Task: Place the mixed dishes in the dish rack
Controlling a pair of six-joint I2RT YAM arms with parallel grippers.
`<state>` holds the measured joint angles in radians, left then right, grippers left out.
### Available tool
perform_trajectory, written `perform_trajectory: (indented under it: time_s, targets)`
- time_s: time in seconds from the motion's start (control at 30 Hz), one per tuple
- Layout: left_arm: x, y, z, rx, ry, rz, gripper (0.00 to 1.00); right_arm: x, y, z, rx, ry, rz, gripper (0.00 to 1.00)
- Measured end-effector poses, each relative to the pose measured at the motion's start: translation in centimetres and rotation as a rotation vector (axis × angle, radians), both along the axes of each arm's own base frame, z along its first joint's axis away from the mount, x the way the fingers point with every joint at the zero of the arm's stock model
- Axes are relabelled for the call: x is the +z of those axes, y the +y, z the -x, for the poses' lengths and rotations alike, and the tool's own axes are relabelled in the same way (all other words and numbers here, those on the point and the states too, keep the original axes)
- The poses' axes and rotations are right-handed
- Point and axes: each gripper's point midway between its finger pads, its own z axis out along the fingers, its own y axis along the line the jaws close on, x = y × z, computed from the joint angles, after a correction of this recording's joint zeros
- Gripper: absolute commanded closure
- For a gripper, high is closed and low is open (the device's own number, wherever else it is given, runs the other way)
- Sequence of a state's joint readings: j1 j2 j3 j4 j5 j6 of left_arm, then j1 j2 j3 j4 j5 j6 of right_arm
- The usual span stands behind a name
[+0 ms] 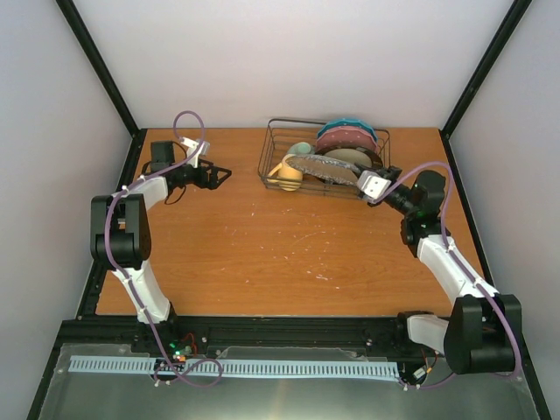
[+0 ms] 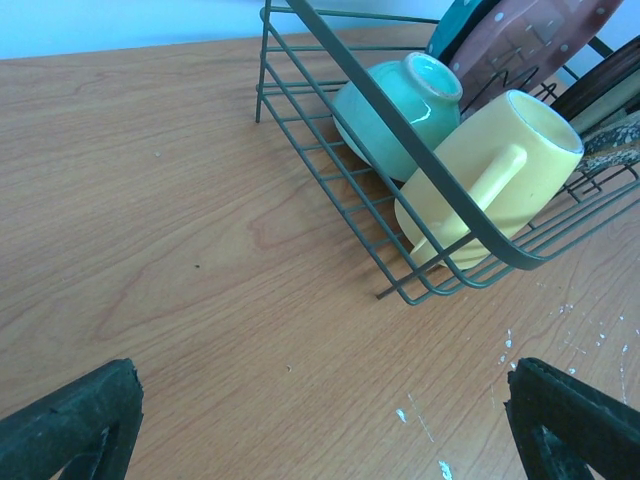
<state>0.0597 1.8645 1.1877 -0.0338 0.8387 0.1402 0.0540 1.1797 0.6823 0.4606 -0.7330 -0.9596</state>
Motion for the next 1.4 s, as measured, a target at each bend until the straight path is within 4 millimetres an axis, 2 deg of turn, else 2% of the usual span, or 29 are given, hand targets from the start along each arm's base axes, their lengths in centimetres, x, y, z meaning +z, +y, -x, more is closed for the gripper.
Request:
perform_trajectory:
  time_s: [0.4,0.57,0.97,1.17,1.4]
  targets:
    - [-0.1,-0.1,0.2,-0.003,0.012,0.004,0.00,-1.2,-0.2,2.0,0.008,-0.155,0.028,0.97]
    - [-0.1,-0.1,0.2,-0.003,0.018,0.012,0.00,-2.1,-1.3,1.6,-0.054,-0.195,0.072,0.97]
    - [0.0,-0.3,0.4,-0.009,0.026,0.025,0.00,-2.7,-1.2,1.7,-0.037,-0.190,0.082,0.97]
    - [-0.2,-0.3,0.6,-0.012,0.037,0.028,0.00,-2.8,-1.9,1.0,-0.052,-0.123,0.065,0.97]
    - [-0.4,-0.4,0.7,-0.013,0.047,0.030,0.00,-2.2,-3.4,-1.0,-0.096,-0.037,-0.018,0.97]
